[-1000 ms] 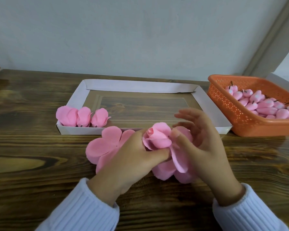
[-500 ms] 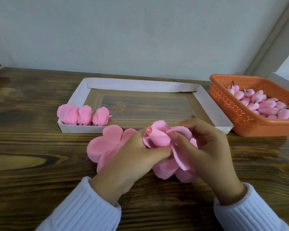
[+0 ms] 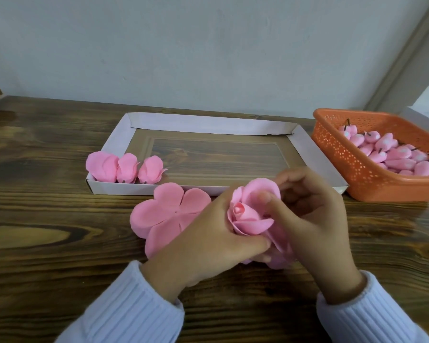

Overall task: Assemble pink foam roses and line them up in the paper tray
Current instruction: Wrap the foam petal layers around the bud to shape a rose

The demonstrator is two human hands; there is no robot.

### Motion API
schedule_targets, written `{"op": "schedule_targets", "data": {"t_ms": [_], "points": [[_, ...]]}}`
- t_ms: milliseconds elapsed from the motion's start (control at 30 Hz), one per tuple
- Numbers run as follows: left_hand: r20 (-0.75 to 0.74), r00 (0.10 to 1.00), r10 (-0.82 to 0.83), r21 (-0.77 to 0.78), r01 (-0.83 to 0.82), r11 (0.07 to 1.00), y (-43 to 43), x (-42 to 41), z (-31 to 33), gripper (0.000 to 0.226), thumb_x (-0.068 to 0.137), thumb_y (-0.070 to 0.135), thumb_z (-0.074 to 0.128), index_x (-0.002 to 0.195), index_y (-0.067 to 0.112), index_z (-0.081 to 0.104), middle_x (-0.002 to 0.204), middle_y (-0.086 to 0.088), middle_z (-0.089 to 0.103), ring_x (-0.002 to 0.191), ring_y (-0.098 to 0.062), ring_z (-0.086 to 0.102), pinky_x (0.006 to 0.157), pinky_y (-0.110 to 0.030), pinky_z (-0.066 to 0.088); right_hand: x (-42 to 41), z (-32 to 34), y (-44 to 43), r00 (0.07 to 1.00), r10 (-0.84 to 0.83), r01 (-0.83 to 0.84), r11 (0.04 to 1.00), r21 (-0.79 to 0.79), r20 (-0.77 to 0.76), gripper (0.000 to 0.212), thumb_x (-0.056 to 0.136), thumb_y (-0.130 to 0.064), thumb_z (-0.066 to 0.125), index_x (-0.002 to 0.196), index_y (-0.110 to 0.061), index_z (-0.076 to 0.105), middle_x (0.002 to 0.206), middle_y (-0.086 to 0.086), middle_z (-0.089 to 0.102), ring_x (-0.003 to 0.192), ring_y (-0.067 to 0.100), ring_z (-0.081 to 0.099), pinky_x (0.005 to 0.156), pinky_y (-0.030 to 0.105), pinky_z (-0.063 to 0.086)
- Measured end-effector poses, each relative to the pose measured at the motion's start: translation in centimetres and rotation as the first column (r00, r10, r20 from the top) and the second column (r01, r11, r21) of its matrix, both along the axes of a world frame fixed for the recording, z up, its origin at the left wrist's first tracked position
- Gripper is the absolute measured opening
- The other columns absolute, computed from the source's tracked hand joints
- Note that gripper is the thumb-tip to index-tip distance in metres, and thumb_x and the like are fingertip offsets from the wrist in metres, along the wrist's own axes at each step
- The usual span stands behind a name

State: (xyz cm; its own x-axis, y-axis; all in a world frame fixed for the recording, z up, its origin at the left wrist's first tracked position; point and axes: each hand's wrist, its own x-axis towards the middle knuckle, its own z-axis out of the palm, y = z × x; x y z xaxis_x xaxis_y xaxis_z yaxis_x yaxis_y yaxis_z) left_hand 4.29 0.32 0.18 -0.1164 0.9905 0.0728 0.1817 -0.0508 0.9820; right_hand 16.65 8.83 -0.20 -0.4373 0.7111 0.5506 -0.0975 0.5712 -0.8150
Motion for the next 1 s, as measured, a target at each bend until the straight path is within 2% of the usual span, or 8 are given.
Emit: {"op": "schedule_targets", "data": {"t_ms": [67, 200, 367, 467, 567, 667, 833, 1000], "points": [[0.049, 0.998, -0.026, 0.004, 0.026, 1.000, 0.0, 0.0, 0.0, 0.028, 0.082, -0.004, 0.063, 0.106, 0.011, 0.062, 0.078, -0.004, 0.075, 0.071, -0.015, 0.074, 0.069, -0.035, 0.062, 0.0, 0.1, -0.2, 0.999, 0.031, -0.031, 0.999, 0.024, -0.013, 0.014, 0.079, -0.013, 0.073, 0.087, -0.018, 0.063, 0.076, -0.006, 0.070, 0.067, 0.007, 0.067, 0.060, 0.014, 0.049], [0.116, 0.993, -0.031, 0.024, 0.028, 0.999, 0.1, -0.2, -0.3, 0.023, 0.079, -0.006, 0.063, 0.093, 0.013, 0.064, 0.069, -0.001, 0.071, 0.068, -0.014, 0.071, 0.067, -0.030, 0.059, 0.0, 0.1, 0.0, 1.000, -0.002, 0.006, 0.993, 0.115, -0.027, 0.032, 0.080, -0.008, 0.069, 0.103, -0.027, 0.058, 0.081, -0.010, 0.069, 0.070, 0.009, 0.066, 0.062, 0.018, 0.051], [0.154, 0.987, -0.039, 0.014, 0.038, 0.999, 0.2, -0.2, -0.4, 0.029, 0.078, -0.004, 0.064, 0.092, 0.022, 0.068, 0.069, -0.001, 0.071, 0.067, -0.013, 0.070, 0.065, -0.028, 0.056, -0.1, -0.1, 0.0, 0.996, -0.077, 0.066, 0.970, 0.233, 0.040, 0.031, 0.077, -0.006, 0.070, 0.096, -0.029, 0.062, 0.081, -0.011, 0.067, 0.070, 0.010, 0.063, 0.063, 0.025, 0.052], [0.207, 0.978, -0.033, -0.017, 0.038, 0.999, 0.1, -0.1, -0.4, 0.034, 0.078, 0.003, 0.068, 0.107, 0.021, 0.063, 0.079, -0.005, 0.074, 0.074, -0.021, 0.074, 0.069, -0.036, 0.060, 0.1, -0.3, 0.2, 0.989, -0.103, 0.069, 0.956, 0.284, 0.107, 0.021, 0.077, -0.007, 0.071, 0.092, -0.021, 0.068, 0.081, -0.011, 0.068, 0.071, 0.016, 0.062, 0.063, 0.034, 0.052], [0.272, 0.961, -0.043, -0.042, 0.057, 0.997, 0.1, 0.0, -0.5, 0.039, 0.086, -0.007, 0.064, 0.117, 0.015, 0.057, 0.083, -0.008, 0.075, 0.080, -0.026, 0.074, 0.071, -0.038, 0.062, 0.2, -0.3, 0.4, 0.984, -0.107, 0.058, 0.952, 0.302, 0.146, 0.017, 0.079, -0.011, 0.070, 0.095, -0.017, 0.069, 0.085, -0.011, 0.068, 0.073, 0.013, 0.061, 0.064, 0.030, 0.051], [0.338, 0.941, -0.001, -0.043, 0.016, 0.999, 0.2, 0.0, -0.5, 0.029, 0.086, -0.014, 0.058, 0.111, 0.002, 0.059, 0.079, -0.011, 0.074, 0.074, -0.023, 0.074, 0.062, -0.028, 0.060, 0.1, -0.3, 0.5, 0.991, -0.077, 0.057, 0.983, 0.177, 0.106, 0.022, 0.082, -0.022, 0.068, 0.103, -0.027, 0.062, 0.094, -0.013, 0.066, 0.080, 0.011, 0.062, 0.069, 0.023, 0.050], [0.336, 0.925, 0.180, 0.016, -0.197, 0.980, 0.7, -0.1, -1.2, 0.024, 0.078, 0.002, 0.068, 0.101, 0.010, 0.071, 0.097, -0.012, 0.074, 0.094, -0.029, 0.072, 0.083, -0.049, 0.059, 0.2, 0.0, 1.0, 0.998, 0.035, -0.018, 0.958, -0.286, 0.056, 0.024, 0.085, -0.027, 0.068, 0.108, -0.021, 0.061, 0.097, 0.002, 0.069, 0.083, 0.008, 0.068, 0.071, 0.018, 0.051], [0.297, 0.919, 0.258, 0.076, -0.292, 0.953, 1.0, -0.2, -1.5, 0.035, 0.074, 0.015, 0.065, 0.110, 0.016, 0.069, 0.099, -0.008, 0.075, 0.097, -0.024, 0.072, 0.080, -0.039, 0.059, 0.5, 0.0, 1.2, 0.965, 0.105, -0.040, 0.965, -0.259, 0.241, 0.012, 0.090, -0.019, 0.061, 0.092, -0.024, 0.072, 0.076, -0.008, 0.073, 0.065, -0.002, 0.063, 0.057, 0.011, 0.044]]}}
